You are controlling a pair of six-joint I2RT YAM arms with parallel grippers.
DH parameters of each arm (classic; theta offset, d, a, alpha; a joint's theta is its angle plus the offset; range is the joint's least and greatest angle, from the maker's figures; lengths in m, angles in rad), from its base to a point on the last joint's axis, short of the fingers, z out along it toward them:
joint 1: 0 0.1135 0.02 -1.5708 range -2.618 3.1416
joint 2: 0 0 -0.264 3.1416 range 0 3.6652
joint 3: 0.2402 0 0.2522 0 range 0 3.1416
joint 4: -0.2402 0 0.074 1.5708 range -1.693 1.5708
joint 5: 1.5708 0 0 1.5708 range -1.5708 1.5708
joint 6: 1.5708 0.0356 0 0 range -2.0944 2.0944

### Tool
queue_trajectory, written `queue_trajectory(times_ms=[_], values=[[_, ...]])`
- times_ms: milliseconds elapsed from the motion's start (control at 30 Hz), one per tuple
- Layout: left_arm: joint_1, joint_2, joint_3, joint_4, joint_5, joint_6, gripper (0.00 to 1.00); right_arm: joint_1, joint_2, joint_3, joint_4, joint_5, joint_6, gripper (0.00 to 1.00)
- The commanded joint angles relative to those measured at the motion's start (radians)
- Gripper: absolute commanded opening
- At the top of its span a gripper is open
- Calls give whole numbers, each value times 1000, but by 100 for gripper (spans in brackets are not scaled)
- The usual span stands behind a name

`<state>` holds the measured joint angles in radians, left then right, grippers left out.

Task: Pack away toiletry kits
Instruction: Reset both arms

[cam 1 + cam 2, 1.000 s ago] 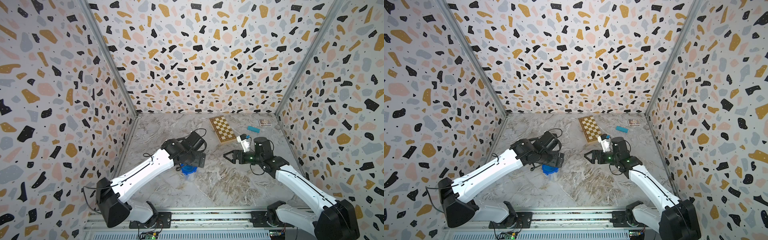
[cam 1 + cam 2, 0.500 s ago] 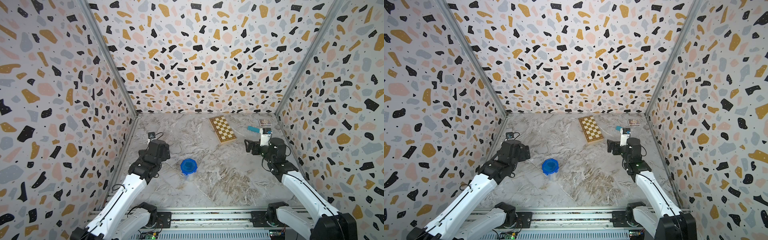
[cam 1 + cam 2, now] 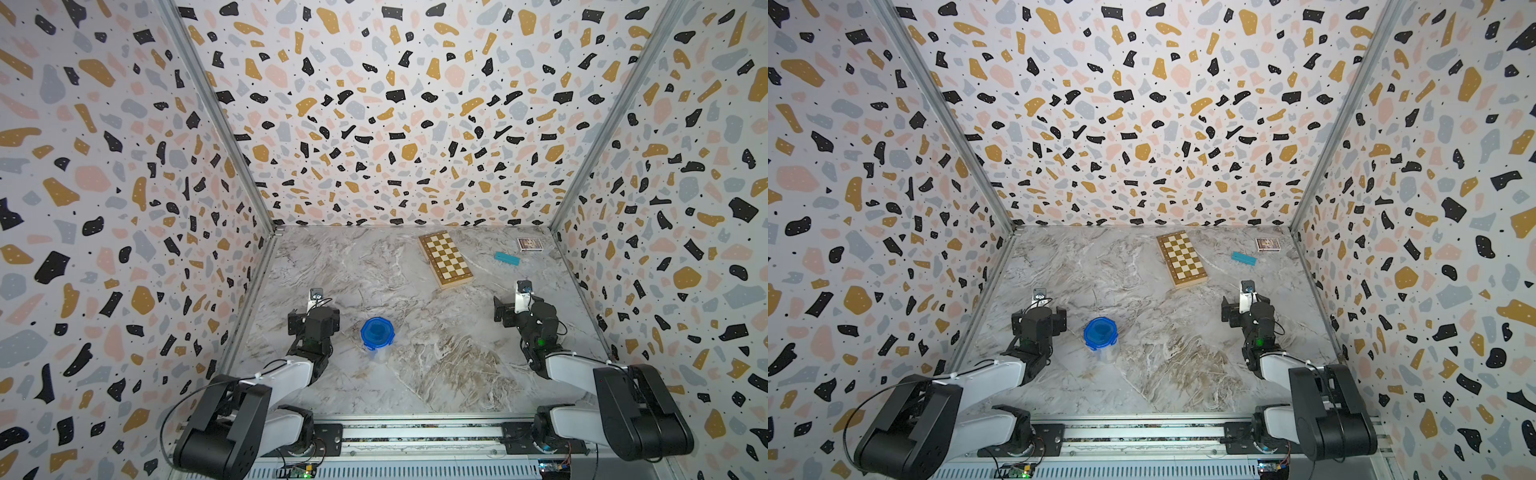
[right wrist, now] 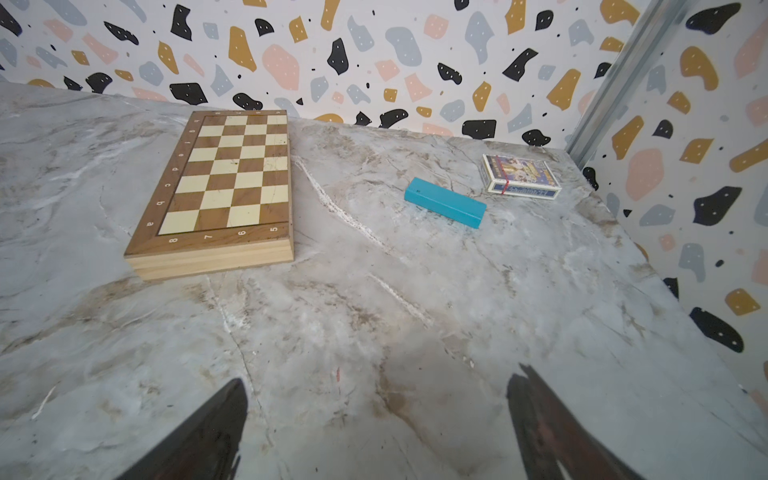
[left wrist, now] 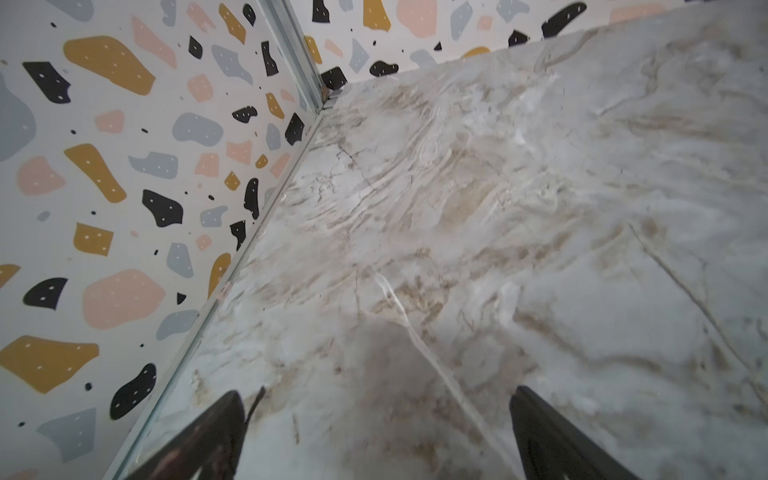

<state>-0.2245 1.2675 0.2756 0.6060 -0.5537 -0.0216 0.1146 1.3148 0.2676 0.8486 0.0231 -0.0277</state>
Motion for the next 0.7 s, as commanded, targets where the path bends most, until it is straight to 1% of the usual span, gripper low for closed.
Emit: queue_trajectory(times_ms=[0,33,67,100,133,167,200,233,267,300,333,367,400,433,500,600,667], values=[[45,118,-7,327,135,51,99,-6,62,-5,178,2,-23,98],[50,125,7,319,142,52,99,-7,93,-30,242,2,-26,98],[63,103,26,245,168,36,99,-7,121,-51,301,-1,-27,98],[80,88,37,187,200,18,98,-8,130,-62,328,1,-24,98],[101,107,29,197,224,-2,98,-15,137,-64,332,4,-12,99],[109,179,19,303,208,-1,99,-20,156,-62,345,0,-6,99],[110,215,8,401,194,24,99,-26,171,-64,368,-4,1,99],[110,183,23,338,207,7,98,-37,162,-53,334,-22,6,100],[114,135,50,190,222,-17,99,-45,163,-56,339,-34,8,100],[122,138,44,188,231,-23,99,-45,168,-54,344,-33,9,100],[121,170,26,281,218,-7,99,-47,164,-51,326,-33,8,100],[120,174,16,318,219,-4,99,-46,170,-49,336,-33,9,100],[121,160,26,284,220,-8,99,-47,169,-47,327,-35,9,100],[121,140,48,202,224,-17,99,-46,169,-47,331,-35,8,100],[125,152,31,249,225,-13,99,-46,169,-47,330,-36,8,100],[124,140,42,214,235,-16,99,-47,167,-49,331,-36,8,100],[126,153,39,236,231,-11,99,-46,167,-51,331,-35,8,100]])
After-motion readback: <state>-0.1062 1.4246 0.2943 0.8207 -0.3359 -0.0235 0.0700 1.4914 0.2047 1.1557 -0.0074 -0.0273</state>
